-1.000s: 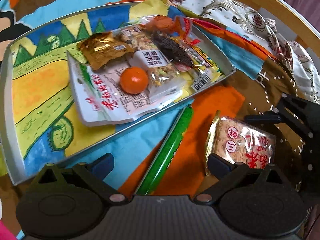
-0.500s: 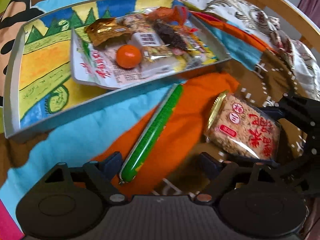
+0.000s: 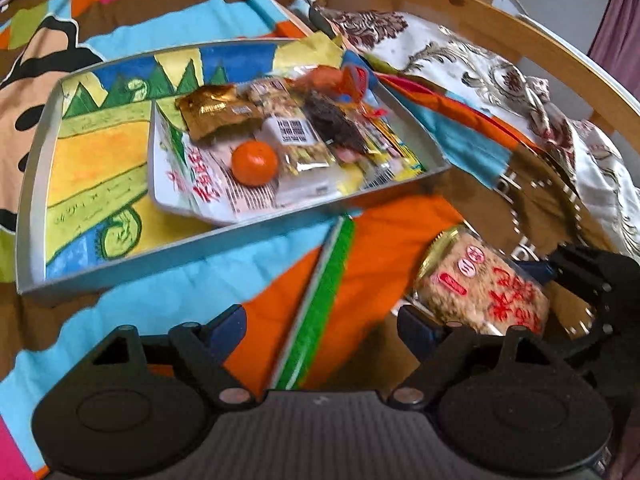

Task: Organize snacks
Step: 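Grasp the green sausage stick with the left tool while the right tool grasps the rice cake pack, then lift and carry the sausage stick and rice cake pack over the tray with both tools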

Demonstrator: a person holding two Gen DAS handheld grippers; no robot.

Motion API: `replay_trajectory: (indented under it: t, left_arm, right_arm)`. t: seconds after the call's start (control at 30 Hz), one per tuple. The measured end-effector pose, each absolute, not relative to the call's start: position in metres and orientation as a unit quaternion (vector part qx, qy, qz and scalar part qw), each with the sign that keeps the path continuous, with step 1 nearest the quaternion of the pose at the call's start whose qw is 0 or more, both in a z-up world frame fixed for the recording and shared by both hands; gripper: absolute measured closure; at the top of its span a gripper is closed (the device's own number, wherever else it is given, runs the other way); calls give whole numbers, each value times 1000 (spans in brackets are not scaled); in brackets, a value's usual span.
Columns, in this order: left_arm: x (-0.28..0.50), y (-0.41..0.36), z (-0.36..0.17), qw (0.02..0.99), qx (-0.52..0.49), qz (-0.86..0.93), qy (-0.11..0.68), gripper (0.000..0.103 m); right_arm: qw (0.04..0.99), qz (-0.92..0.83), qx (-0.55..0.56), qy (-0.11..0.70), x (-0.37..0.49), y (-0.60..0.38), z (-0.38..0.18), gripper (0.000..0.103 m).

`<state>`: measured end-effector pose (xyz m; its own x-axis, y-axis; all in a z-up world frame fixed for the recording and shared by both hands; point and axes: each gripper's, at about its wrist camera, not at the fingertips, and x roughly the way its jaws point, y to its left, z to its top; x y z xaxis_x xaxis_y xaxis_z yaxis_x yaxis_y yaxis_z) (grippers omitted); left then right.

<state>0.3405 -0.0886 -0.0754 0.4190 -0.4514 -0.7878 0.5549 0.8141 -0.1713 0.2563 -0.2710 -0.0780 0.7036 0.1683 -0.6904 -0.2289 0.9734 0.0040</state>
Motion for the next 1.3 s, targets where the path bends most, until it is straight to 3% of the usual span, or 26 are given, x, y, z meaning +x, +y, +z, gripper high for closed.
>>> replay_trajectory:
  t: [0.1, 0.23, 0.3, 0.47, 0.73, 1.0, 1.07, 1.3]
  left_arm:
    - [343, -97, -84, 839, 80, -300, 447, 34]
    - [340, -101, -93, 848, 88, -296, 432, 43]
    - [337, -99, -94, 854, 82, -292, 424, 55]
    - [327, -99, -94, 864, 74, -270, 418, 73]
    - [310, -92, -87, 858, 14, -222, 463, 78]
    - [310, -92, -93, 861, -1, -215, 461, 72]
    - [309, -94, -93, 863, 9, -214, 458, 73]
    - [284, -98, -84, 873, 29, -197, 444, 82]
  right_arm:
    - [926, 102, -46, 361, 260, -269, -82, 26]
    - [928, 99, -51, 354, 263, -267, -85, 25]
    - [929, 99, -54, 352, 264, -266, -86, 25]
    - [929, 100, -51, 352, 261, -267, -83, 29]
    - [925, 110, -57, 358, 246, -262, -76, 29]
    - [924, 110, -78, 359, 246, -256, -84, 22]
    - [924, 106, -88, 356, 243, -253, -84, 28]
    - [926, 94, -122, 344, 226, -249, -77, 29]
